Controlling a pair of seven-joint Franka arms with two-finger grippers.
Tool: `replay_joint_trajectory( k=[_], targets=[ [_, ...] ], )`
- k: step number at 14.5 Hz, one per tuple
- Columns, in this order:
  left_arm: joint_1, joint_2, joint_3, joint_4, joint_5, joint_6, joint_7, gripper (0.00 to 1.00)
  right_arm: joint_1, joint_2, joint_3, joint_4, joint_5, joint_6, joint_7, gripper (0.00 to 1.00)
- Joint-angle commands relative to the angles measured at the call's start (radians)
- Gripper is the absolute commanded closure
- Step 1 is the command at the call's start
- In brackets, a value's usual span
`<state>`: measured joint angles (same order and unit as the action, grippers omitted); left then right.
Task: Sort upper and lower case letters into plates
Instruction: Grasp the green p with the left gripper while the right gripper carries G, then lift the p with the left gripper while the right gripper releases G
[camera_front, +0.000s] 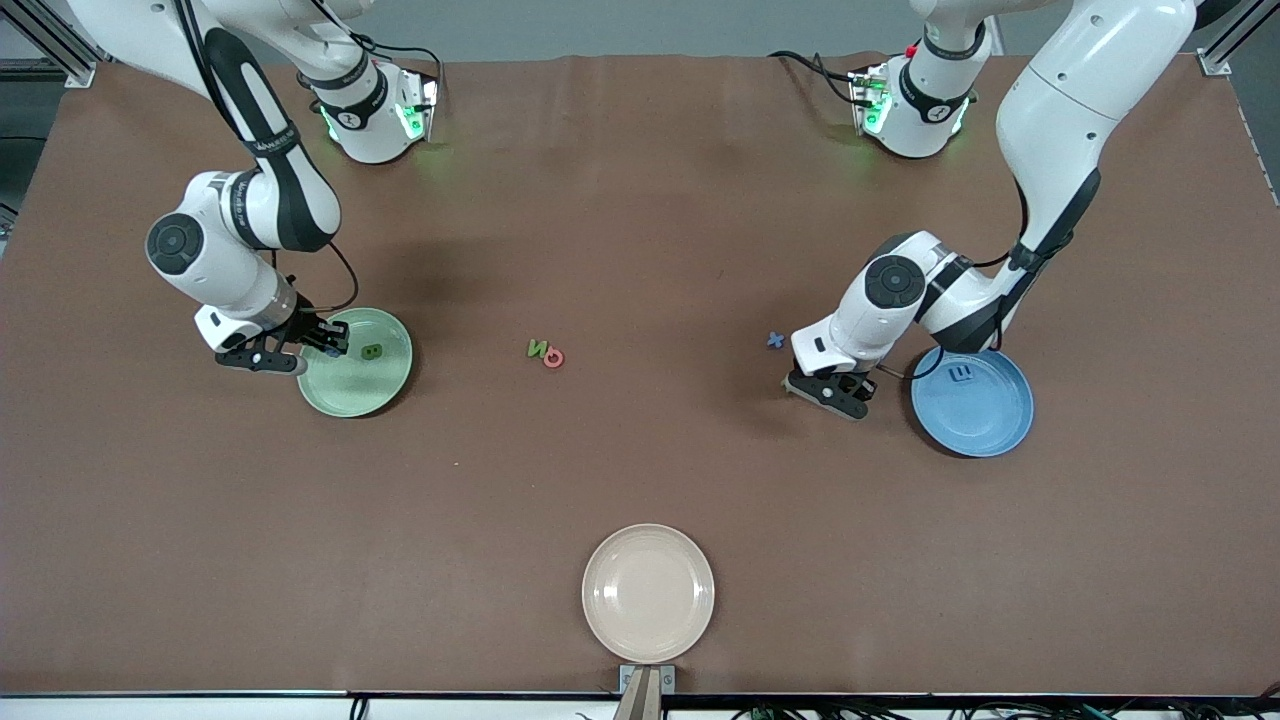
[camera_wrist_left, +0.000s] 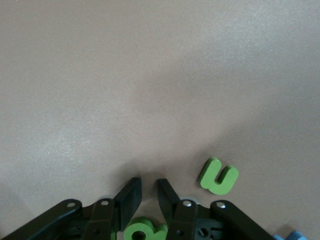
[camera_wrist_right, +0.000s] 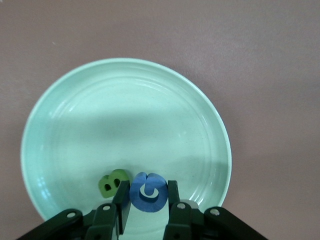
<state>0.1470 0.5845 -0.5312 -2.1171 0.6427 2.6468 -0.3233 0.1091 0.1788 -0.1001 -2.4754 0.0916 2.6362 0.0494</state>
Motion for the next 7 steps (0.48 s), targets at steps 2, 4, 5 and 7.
replay_joint_trajectory(
  k=[2,4,5,7],
  targets=[
    [-0.001,0.023,-0.001,-0.003,0.026,-0.001,-0.042,0.68,-0.02,0.044,0.019,-0.022,-0.012,0.053,-0.006,0.96],
    [0.0,0.018,-0.001,-0.001,0.026,-0.001,-0.042,0.61,-0.023,0.05,0.019,-0.02,-0.012,0.051,-0.006,0.9],
    [0.003,0.015,-0.001,-0.001,0.026,-0.002,-0.042,0.57,-0.031,0.05,0.019,-0.02,-0.012,0.05,-0.006,0.82],
    [0.009,0.006,-0.001,-0.003,0.026,-0.028,-0.04,0.53,-0.042,0.05,0.019,-0.017,-0.012,0.045,-0.008,0.64]
  ],
)
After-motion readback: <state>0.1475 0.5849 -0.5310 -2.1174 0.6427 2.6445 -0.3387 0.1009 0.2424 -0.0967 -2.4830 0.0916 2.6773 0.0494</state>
